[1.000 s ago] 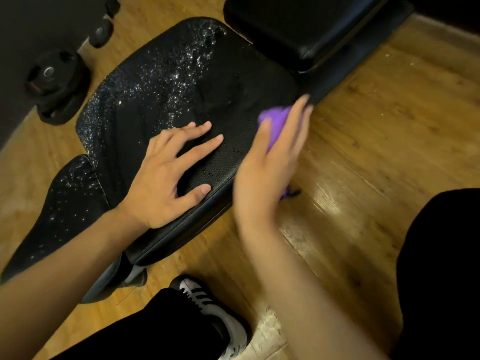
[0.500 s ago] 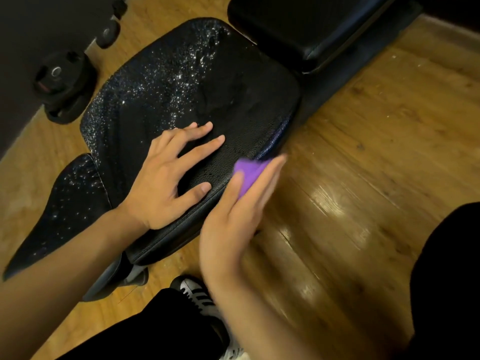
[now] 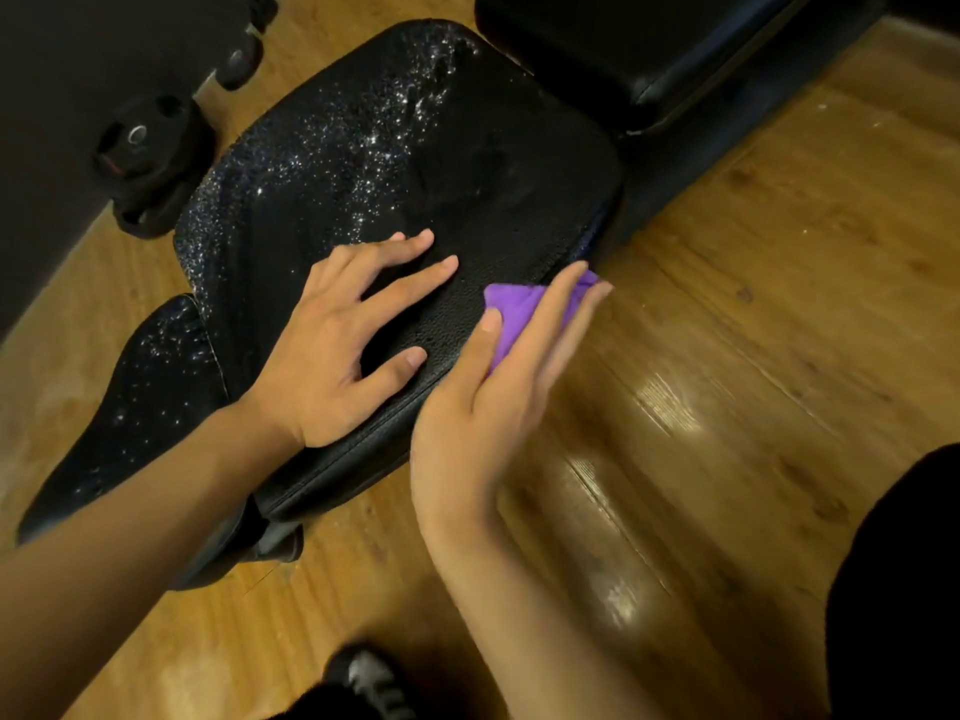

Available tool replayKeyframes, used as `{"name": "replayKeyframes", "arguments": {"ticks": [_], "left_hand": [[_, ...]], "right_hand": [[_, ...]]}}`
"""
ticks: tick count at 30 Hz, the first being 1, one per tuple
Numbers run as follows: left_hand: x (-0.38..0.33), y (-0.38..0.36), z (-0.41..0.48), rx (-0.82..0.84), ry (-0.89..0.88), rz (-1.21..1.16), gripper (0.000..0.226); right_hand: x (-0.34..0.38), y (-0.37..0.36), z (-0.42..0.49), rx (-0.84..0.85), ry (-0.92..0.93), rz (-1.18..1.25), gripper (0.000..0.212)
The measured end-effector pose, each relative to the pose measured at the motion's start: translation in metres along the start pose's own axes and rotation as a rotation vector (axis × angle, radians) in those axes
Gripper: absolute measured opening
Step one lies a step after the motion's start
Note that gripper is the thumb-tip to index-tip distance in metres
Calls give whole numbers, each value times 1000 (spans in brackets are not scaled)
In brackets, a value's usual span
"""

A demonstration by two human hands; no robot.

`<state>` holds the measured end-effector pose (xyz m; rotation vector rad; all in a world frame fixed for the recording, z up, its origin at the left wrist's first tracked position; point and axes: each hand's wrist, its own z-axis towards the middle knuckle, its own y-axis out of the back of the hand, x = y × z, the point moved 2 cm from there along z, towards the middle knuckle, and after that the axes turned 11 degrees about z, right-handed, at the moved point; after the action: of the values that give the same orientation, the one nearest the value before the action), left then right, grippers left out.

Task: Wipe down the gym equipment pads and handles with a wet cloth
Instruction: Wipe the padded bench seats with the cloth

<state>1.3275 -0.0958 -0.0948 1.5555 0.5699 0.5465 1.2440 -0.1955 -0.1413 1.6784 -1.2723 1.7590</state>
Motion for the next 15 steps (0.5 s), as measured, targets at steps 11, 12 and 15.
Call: {"name": "replayKeyframes", "arguments": {"ticks": [11,12,15], "left_hand": [[7,-5,-3,-49,-17,-25,64],[8,-5,-2,-53,-17,-29,64],[10,-8,1,-59,-36,-41,62]], "right_hand": [[-17,-1,86,-93,31,15,56],[-22,0,68,-106,40,17,56],[-32,2,1,-124,53,50,55]]}}
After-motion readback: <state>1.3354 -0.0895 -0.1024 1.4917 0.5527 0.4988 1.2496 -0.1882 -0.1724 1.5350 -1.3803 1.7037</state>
